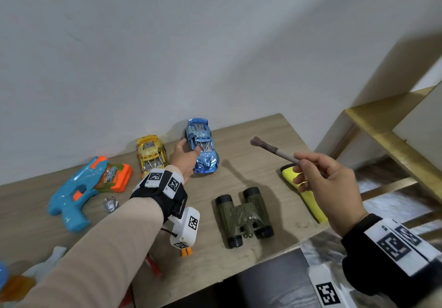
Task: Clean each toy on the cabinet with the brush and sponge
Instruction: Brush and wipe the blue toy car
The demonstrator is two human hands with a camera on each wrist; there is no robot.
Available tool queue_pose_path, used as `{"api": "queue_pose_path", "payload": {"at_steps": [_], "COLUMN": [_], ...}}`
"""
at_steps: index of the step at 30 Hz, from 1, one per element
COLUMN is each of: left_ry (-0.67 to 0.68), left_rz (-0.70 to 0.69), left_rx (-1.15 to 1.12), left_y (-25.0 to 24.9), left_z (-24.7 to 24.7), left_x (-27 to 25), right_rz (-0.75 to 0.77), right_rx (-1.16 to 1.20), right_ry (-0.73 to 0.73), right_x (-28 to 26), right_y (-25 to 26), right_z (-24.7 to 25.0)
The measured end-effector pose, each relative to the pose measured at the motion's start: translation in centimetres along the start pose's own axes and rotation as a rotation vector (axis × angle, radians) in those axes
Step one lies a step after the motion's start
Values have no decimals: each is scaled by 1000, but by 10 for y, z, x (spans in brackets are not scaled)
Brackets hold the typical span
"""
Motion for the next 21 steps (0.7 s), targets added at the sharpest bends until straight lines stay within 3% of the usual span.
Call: {"api": "queue_pose_path", "payload": {"at_steps": [5,12,17,21], "left_ry": [113,287,291,247], "left_rz": [-31,-149,-238,-345], "left_rx": [-91,-221,-284,-236], "left_y": [-24,-36,-10,14], "left_z": [-9,-9,-3,-3], "left_x": [-56,-182,-264,-318], "right_rz": [39,135,213,283], "right_rx": [62,218,343,331], "right_ry": [-34,-30,25,150], "right_x": [-19,-58,-89,-111], "right_y": [22,63,90,105], "right_z": [9,43,76,95]}}
Point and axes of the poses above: each hand's wrist, its own x-axis towards the middle knuckle, its own z-axis out of the back of the hand, y = z × x, the point moved 4 cm from there along x, towards the middle knuckle, and after that the axes turned 2 degrees about -x, right-handed, at the moved point
